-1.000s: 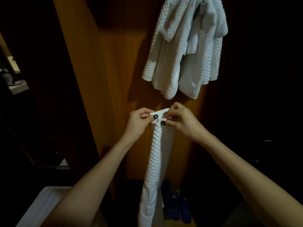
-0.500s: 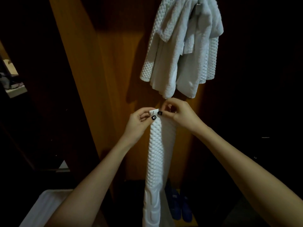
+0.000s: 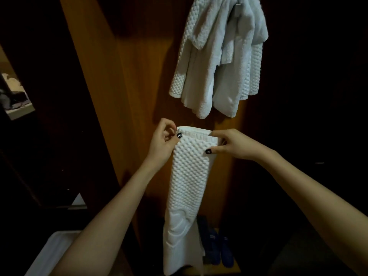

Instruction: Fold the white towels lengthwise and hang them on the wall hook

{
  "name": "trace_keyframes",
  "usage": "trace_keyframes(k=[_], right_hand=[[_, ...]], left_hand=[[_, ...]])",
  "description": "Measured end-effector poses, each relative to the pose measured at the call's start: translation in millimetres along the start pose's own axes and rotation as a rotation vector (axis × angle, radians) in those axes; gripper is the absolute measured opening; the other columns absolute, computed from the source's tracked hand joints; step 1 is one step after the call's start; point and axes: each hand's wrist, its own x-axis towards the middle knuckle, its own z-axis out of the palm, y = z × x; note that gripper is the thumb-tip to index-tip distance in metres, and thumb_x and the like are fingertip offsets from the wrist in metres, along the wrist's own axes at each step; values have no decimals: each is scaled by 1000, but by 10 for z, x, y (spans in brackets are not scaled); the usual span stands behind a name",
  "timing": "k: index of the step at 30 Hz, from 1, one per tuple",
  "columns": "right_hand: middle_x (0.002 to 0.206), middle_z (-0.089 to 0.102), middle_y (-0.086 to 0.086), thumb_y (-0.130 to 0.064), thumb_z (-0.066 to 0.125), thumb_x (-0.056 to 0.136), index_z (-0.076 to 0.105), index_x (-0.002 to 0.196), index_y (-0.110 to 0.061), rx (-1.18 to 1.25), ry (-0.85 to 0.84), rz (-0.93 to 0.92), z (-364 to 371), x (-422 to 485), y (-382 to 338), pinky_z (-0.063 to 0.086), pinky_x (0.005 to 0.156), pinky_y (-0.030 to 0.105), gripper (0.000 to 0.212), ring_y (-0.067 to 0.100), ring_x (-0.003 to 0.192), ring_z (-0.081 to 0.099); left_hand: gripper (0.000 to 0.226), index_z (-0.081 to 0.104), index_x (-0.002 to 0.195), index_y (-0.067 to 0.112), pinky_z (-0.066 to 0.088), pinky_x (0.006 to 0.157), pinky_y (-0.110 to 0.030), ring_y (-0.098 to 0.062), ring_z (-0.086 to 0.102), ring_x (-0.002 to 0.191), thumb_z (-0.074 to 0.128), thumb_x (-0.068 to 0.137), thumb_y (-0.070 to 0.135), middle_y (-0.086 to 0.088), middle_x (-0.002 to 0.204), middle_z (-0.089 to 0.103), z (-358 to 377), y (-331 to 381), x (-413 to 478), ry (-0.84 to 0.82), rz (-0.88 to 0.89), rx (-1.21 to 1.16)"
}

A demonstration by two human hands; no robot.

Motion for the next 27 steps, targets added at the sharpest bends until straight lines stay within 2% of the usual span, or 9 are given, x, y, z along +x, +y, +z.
trace_keyframes(k=[4, 9, 12, 16, 18, 19, 21, 24, 27], right_hand=[[87, 66, -11, -32, 66, 90, 64, 97, -28, 74, 156, -98, 26, 57, 11, 46, 67, 28, 8, 8, 75, 59], [70, 46, -7, -15, 63, 93, 52, 91, -9, 307, 578, -142, 79, 337, -23, 31, 57, 27, 13, 4, 61, 39], [64, 43, -14, -13, 58, 95, 52, 110, -17, 363, 706, -184, 27, 448, -107, 29, 51, 21, 16, 2, 53, 33], [111, 57, -16, -18, 53, 99, 40, 140, -27, 481, 820, -318, -160, 439, -226, 36, 49, 19, 44, 6, 51, 39], [140, 49, -5, -18, 54, 99, 34, 147, -23, 482, 810, -292, -300, 444, -256, 49, 63, 25, 53, 13, 71, 56], [148, 42, -2, -17, 55, 98, 29, 149, -23, 485, 781, -268, -355, 438, -247, 54, 79, 36, 57, 23, 93, 61], [147, 45, 0, -18, 57, 97, 22, 150, -31, 544, 709, -207, -420, 400, -186, 48, 95, 58, 64, 42, 112, 55], [143, 46, 24, -32, 60, 95, 14, 152, -39, 753, 611, -21, -407, 284, -18, 43, 100, 58, 73, 42, 117, 55], [153, 41, -1, -39, 63, 90, 21, 153, -35, 811, 399, 38, -175, 142, 180, 40, 108, 54, 76, 25, 135, 46]], left_hand=[[38, 61, 69, 15, 39, 72, -10, -2, 53, 76, 47, 81, -18, 5, 78, 54, -35, 61, 60, -40, 109, 257], [17, 57, 100, 10, 32, 75, -3, 7, 47, 89, 51, 90, -3, 1, 102, 43, -166, 212, 248, -206, 200, 476], [31, 52, 110, 15, 33, 76, -5, 18, 41, 96, 66, 84, 6, 3, 111, 38, -153, 278, 302, -270, 223, 528], [26, 68, 94, 25, 40, 81, -14, -2, 55, 91, 68, 84, 2, 18, 94, 64, -22, 424, 308, -119, 248, 171], [26, 65, 99, 32, 41, 88, -17, -8, 57, 97, 63, 88, 8, 18, 102, 65, 43, 472, 319, -179, 237, 132], [25, 60, 105, 31, 39, 91, -18, -11, 55, 99, 62, 89, 13, 12, 110, 60, 87, 482, 325, -242, 228, 168], [26, 48, 110, 25, 35, 91, -16, -15, 48, 102, 58, 87, 20, 3, 115, 49, 178, 485, 327, -307, 229, 248], [26, 44, 111, 18, 30, 90, -1, -6, 44, 110, 57, 91, 9, 6, 112, 44, 344, 495, 302, -221, 278, 223], [29, 44, 111, 18, 27, 91, 2, -4, 44, 111, 55, 91, 0, 4, 114, 44, 472, 535, 334, -140, 277, 192]])
